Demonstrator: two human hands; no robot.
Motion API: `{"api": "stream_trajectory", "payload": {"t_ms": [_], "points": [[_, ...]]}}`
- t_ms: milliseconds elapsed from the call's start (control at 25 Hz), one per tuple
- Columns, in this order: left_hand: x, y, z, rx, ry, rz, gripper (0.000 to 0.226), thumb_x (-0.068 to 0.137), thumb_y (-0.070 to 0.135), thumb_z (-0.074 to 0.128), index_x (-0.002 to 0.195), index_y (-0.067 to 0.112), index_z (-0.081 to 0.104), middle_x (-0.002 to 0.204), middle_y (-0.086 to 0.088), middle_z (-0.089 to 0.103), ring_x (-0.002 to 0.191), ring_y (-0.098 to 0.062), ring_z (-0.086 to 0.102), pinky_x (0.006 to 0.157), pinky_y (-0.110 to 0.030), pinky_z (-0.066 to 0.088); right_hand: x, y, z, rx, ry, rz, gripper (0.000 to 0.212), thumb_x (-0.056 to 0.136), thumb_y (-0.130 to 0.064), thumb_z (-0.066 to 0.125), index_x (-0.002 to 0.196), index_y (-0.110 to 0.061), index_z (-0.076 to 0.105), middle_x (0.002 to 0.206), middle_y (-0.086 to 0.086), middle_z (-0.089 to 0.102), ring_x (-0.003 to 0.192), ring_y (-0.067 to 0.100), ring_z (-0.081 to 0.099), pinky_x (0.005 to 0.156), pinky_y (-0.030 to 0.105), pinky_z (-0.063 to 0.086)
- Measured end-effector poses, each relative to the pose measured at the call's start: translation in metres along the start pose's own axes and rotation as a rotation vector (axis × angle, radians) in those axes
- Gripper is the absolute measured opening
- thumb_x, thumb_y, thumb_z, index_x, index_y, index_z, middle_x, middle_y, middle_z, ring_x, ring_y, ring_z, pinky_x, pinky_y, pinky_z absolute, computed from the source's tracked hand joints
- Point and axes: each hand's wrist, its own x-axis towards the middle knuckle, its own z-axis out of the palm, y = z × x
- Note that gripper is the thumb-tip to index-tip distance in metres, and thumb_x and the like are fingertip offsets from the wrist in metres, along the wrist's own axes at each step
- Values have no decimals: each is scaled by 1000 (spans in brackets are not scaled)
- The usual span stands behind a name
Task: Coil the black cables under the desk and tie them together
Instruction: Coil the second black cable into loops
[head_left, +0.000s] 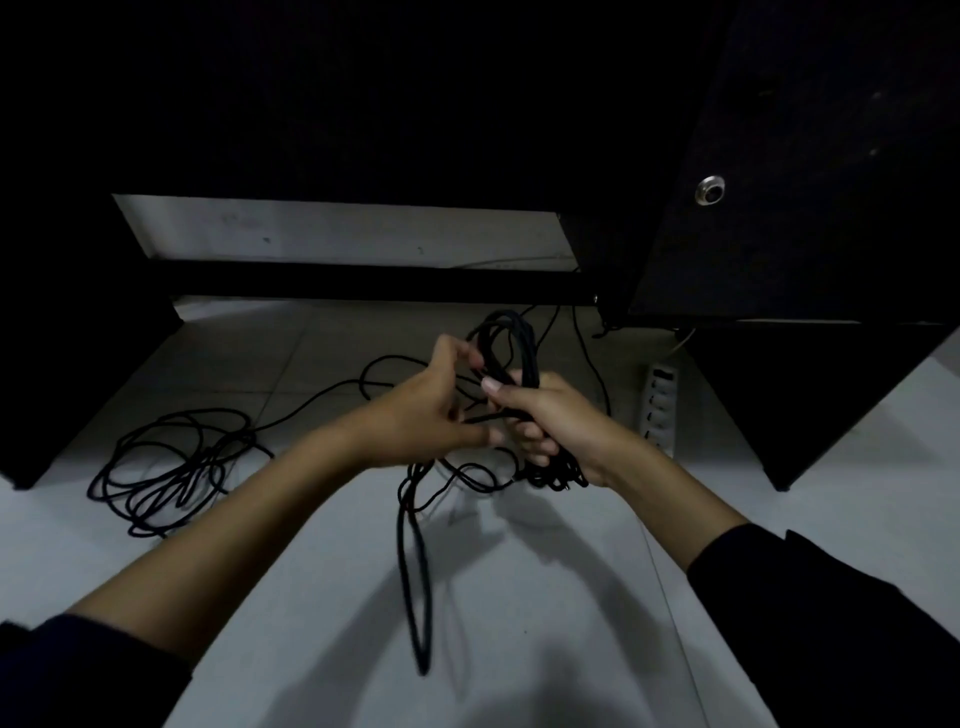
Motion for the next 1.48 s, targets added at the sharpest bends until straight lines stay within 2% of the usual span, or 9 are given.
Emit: {"api": "stream_trajectory", "payload": {"t_ms": [200,320,520,760,880,960,1080,1320,1480], "points": [[-7,-13,-18,34,-90,-80,39,85,28,70,112,20,43,74,0,56,63,-8,54,60,-23,48,-7,3,1,-93,-26,-31,50,87,-59,54,94,-9,57,48,-6,29,38,9,24,41,24,25],[-1,-12,-20,153,93,101,21,85,34,69,94,17,60,76,6,58,66,-9,54,63,-27,45,-9,0,4,-245,-55,-125,39,82,-55,60,87,-16,64,47,-7,33,37,8,29,39,23,26],[4,0,-26,604,454,211,30,75,51,65,86,27,53,73,13,58,65,-8,56,61,-31,48,-9,7,12,-304,-104,-117,42,93,-49,54,65,-19,43,48,-4,32,39,10,29,42,26,26],[9,-1,-50,356,66,161,15,85,24,69,96,21,58,86,9,61,78,-9,61,67,-20,48,-13,11,7,-283,-193,-28,48,90,-61,45,65,-20,41,52,-2,29,43,12,23,40,24,23],[10,-6,-53,298,4,186,15,91,17,61,104,24,59,94,10,61,88,-2,59,74,-15,47,-15,11,5,-238,-235,3,45,89,-58,48,69,-18,43,49,-5,29,40,11,21,39,22,22],[10,-10,-52,361,56,217,8,93,24,59,99,28,57,87,12,62,78,5,59,67,-10,43,-17,11,3,-173,-252,-9,42,89,-52,51,70,-16,41,49,-3,28,38,9,22,36,20,23],[8,-16,-45,575,152,247,13,97,41,46,89,31,49,69,12,60,61,2,55,57,-23,42,-18,11,1,-106,-247,-34,41,87,-46,58,68,-16,37,50,-1,26,37,10,20,35,20,22],[9,-44,-27,401,123,178,12,100,27,43,101,15,43,89,1,63,81,-14,61,71,-31,46,-19,2,-6,39,-202,-57,40,86,-45,56,69,-13,40,47,0,24,30,6,21,35,19,22],[4,-53,-25,517,398,342,14,89,23,60,94,16,48,91,4,54,80,-14,54,66,-31,47,-19,4,-6,13,-235,-23,40,89,-45,56,71,-12,42,47,1,25,30,6,23,35,19,23]]}}
